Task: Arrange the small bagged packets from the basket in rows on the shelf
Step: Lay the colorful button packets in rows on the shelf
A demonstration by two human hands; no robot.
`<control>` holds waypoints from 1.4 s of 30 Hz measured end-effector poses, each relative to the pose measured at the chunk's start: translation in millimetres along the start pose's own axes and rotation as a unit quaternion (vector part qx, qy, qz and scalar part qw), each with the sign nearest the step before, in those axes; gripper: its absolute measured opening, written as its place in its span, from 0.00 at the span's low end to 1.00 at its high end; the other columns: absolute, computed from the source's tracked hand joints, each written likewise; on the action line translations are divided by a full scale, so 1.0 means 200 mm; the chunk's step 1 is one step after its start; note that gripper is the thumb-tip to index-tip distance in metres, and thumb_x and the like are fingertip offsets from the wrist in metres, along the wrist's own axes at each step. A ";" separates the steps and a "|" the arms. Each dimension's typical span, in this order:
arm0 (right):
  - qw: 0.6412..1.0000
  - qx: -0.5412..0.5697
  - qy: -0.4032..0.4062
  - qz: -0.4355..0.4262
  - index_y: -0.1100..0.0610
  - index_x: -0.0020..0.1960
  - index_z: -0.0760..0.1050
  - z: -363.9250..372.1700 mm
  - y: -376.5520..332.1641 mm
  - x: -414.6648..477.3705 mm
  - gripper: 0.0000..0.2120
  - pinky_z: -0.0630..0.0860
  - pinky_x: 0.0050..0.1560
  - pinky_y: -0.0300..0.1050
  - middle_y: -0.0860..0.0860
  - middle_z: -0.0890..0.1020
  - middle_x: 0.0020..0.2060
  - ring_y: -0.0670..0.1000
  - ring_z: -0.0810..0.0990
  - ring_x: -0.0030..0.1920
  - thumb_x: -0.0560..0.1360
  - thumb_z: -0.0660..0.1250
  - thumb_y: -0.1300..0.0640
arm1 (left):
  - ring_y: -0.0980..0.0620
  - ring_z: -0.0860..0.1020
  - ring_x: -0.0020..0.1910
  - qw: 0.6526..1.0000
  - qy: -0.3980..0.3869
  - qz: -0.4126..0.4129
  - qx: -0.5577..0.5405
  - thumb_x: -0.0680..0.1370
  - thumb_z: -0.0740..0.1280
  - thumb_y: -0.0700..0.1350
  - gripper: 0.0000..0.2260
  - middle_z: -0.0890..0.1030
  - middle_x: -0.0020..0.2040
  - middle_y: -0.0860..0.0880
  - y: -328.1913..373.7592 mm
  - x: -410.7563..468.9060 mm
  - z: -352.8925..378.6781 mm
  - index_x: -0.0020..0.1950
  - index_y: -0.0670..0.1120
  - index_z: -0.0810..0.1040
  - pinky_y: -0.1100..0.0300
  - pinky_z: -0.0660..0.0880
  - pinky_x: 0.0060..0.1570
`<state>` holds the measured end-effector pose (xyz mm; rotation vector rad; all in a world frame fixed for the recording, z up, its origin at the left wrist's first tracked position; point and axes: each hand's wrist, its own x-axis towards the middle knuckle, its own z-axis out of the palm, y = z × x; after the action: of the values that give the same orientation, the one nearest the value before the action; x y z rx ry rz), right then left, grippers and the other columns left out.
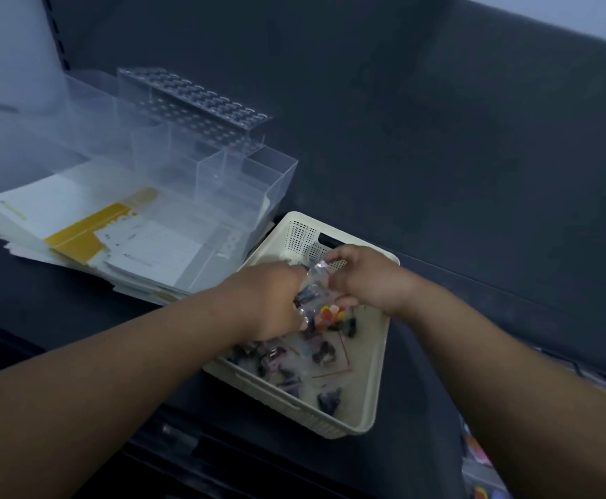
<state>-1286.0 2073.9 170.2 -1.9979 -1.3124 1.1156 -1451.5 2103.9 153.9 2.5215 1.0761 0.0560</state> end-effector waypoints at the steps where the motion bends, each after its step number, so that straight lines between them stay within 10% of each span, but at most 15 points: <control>1: 0.999 0.040 0.005 0.013 0.53 0.56 0.72 -0.03 0.00 0.00 0.14 0.81 0.45 0.47 0.57 0.80 0.43 0.54 0.81 0.38 0.75 0.64 0.66 | 0.46 0.73 0.59 1.000 0.015 -0.005 0.000 0.72 0.67 0.51 0.21 0.74 0.60 0.47 0.00 0.01 -0.01 0.63 0.47 0.69 0.54 0.72 0.57; 6: 0.969 0.241 0.020 0.052 0.58 0.48 0.71 -0.12 0.00 -0.06 0.07 0.81 0.36 0.40 0.57 0.78 0.41 0.50 0.80 0.34 0.77 0.60 0.68 | 0.51 0.75 0.58 0.993 0.026 -0.017 -0.110 0.70 0.72 0.55 0.28 0.74 0.59 0.52 0.06 0.05 -0.01 0.67 0.50 0.69 0.56 0.72 0.56; 11: 0.935 0.351 -0.017 0.043 0.58 0.46 0.71 -0.12 -0.02 -0.10 0.06 0.81 0.35 0.40 0.57 0.79 0.39 0.50 0.82 0.33 0.78 0.59 0.66 | 0.53 0.74 0.36 0.962 0.034 -0.012 -0.270 0.73 0.72 0.47 0.08 0.77 0.36 0.52 0.08 0.10 0.00 0.40 0.47 0.75 0.58 0.71 0.41; 16: 0.994 0.064 0.076 -0.055 0.56 0.42 0.75 -0.06 0.04 -0.07 0.09 0.74 0.35 0.43 0.55 0.77 0.37 0.52 0.75 0.36 0.73 0.63 0.69 | 0.49 0.78 0.33 0.947 0.084 -0.065 -0.303 0.73 0.71 0.47 0.09 0.81 0.37 0.45 0.02 0.05 -0.07 0.42 0.42 0.77 0.59 0.74 0.37; 20: 0.979 -0.124 -0.151 -0.064 0.55 0.46 0.79 0.09 0.04 -0.09 0.11 0.75 0.39 0.41 0.50 0.79 0.38 0.50 0.79 0.39 0.74 0.63 0.68 | 0.49 0.82 0.34 0.940 0.115 -0.082 -0.312 0.73 0.71 0.44 0.03 0.83 0.38 0.46 -0.06 0.01 -0.09 0.41 0.46 0.78 0.52 0.77 0.40; 23: 0.946 -0.275 -0.147 -0.091 0.53 0.56 0.80 0.16 0.04 -0.03 0.14 0.74 0.51 0.39 0.49 0.82 0.49 0.48 0.79 0.49 0.75 0.62 0.65 | 0.52 0.81 0.32 0.935 0.133 -0.087 -0.317 0.74 0.70 0.43 0.03 0.83 0.37 0.47 -0.09 -0.02 -0.10 0.41 0.46 0.79 0.61 0.72 0.35; 29: 0.946 -0.293 -0.027 -0.134 0.46 0.63 0.75 0.12 0.08 0.06 0.21 0.74 0.58 0.43 0.49 0.78 0.59 0.51 0.77 0.58 0.75 0.59 0.64 | 0.55 0.80 0.31 0.915 0.154 -0.109 -0.356 0.74 0.70 0.43 0.04 0.83 0.41 0.45 -0.15 -0.06 -0.12 0.46 0.42 0.79 0.65 0.71 0.30; 34: 0.886 -0.348 -0.197 -0.234 0.45 0.70 0.67 0.28 0.05 -0.04 0.27 0.56 0.73 0.43 0.48 0.58 0.75 0.49 0.57 0.74 0.74 0.64 0.63 | 0.55 0.79 0.31 0.890 0.159 -0.135 -0.405 0.74 0.70 0.42 0.02 0.83 0.38 0.47 -0.18 -0.04 -0.14 0.43 0.45 0.78 0.63 0.71 0.29; 37: 0.880 -0.365 -0.245 -0.180 0.49 0.63 0.76 0.24 0.05 -0.06 0.22 0.67 0.66 0.43 0.49 0.73 0.67 0.49 0.71 0.65 0.73 0.63 0.65 | 0.54 0.79 0.31 0.885 0.159 -0.141 -0.414 0.75 0.69 0.42 0.03 0.83 0.38 0.47 -0.18 -0.04 -0.14 0.42 0.45 0.77 0.64 0.71 0.28; 40: 0.902 -0.394 -0.121 -0.130 0.50 0.55 0.80 0.14 0.04 -0.03 0.18 0.73 0.55 0.38 0.48 0.80 0.55 0.49 0.78 0.55 0.73 0.61 0.65 | 0.55 0.79 0.31 0.886 0.157 -0.141 -0.413 0.75 0.69 0.42 0.03 0.83 0.39 0.46 -0.18 -0.05 -0.14 0.44 0.44 0.77 0.64 0.72 0.29; 42: 0.901 -0.409 -0.033 -0.143 0.48 0.61 0.75 0.13 0.07 0.03 0.22 0.71 0.62 0.45 0.50 0.73 0.65 0.52 0.72 0.63 0.71 0.61 0.65 | 0.56 0.79 0.30 0.889 0.161 -0.142 -0.404 0.75 0.69 0.42 0.03 0.83 0.39 0.46 -0.18 -0.05 -0.14 0.44 0.44 0.77 0.64 0.73 0.29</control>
<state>-1298.3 2073.1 142.9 -2.1825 -2.2927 0.5143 -1488.3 2129.7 166.9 1.6159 1.2048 0.7082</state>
